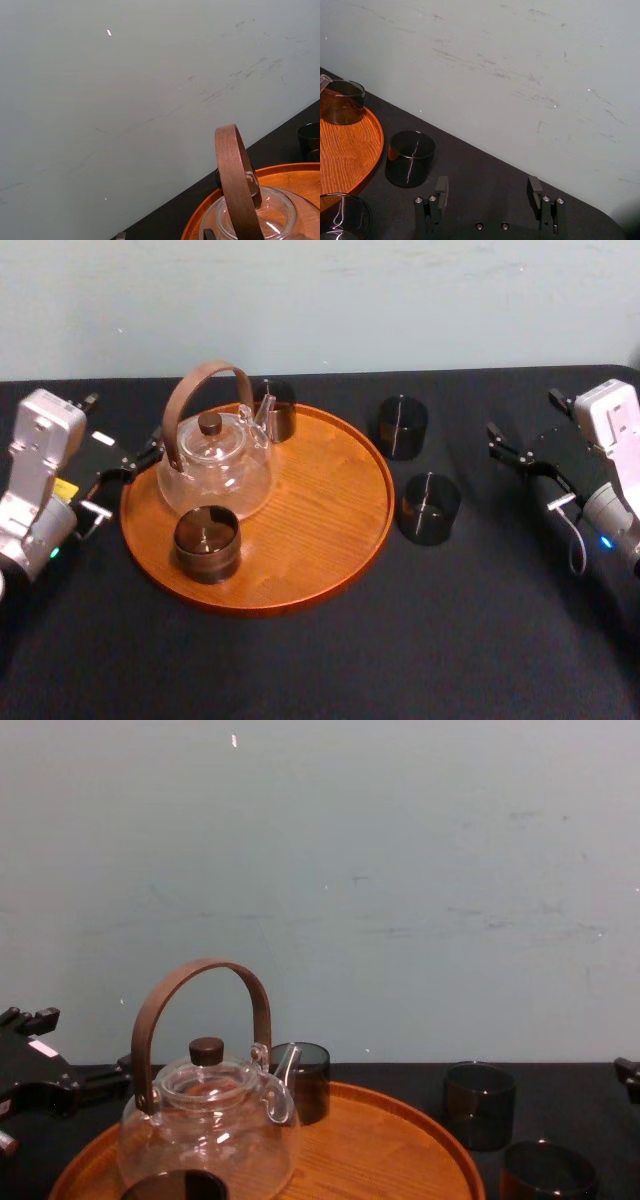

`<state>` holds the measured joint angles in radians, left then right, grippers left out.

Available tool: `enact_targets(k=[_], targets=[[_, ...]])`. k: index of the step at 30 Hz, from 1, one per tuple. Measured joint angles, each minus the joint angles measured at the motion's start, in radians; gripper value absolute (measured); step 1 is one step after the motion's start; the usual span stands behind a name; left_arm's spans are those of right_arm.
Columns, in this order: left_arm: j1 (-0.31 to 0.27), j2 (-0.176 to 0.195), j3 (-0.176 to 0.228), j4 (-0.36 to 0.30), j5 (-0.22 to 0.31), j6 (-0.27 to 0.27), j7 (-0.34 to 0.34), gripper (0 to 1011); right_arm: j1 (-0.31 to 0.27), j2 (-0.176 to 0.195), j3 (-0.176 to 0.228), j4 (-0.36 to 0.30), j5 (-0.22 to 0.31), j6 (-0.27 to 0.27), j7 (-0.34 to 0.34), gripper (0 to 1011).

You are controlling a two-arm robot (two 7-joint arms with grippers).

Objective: Pick up the glass from the table and place it on the tray.

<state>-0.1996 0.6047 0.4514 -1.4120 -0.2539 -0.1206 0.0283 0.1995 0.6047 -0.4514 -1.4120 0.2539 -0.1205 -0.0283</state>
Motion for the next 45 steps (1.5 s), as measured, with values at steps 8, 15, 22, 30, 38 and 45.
enact_targets(k=[8, 15, 22, 30, 38, 45], targets=[[0.000, 0.000, 0.000, 0.000, 0.000, 0.000, 0.000, 1001, 0.000, 0.000, 0.000, 0.000, 0.000, 0.000, 0.000, 1003], [0.000, 0.000, 0.000, 0.000, 0.000, 0.000, 0.000, 1001, 0.000, 0.000, 0.000, 0.000, 0.000, 0.000, 0.000, 1003], [0.000, 0.000, 0.000, 0.000, 0.000, 0.000, 0.000, 1002, 0.000, 0.000, 0.000, 0.000, 0.000, 0.000, 0.000, 1002], [0.000, 0.000, 0.000, 0.000, 0.000, 0.000, 0.000, 1001, 0.000, 0.000, 0.000, 0.000, 0.000, 0.000, 0.000, 1002], [0.000, 0.000, 0.000, 0.000, 0.000, 0.000, 0.000, 1001, 0.000, 0.000, 0.000, 0.000, 0.000, 0.000, 0.000, 1002], [0.000, 0.000, 0.000, 0.000, 0.000, 0.000, 0.000, 1001, 0.000, 0.000, 0.000, 0.000, 0.000, 0.000, 0.000, 1002]])
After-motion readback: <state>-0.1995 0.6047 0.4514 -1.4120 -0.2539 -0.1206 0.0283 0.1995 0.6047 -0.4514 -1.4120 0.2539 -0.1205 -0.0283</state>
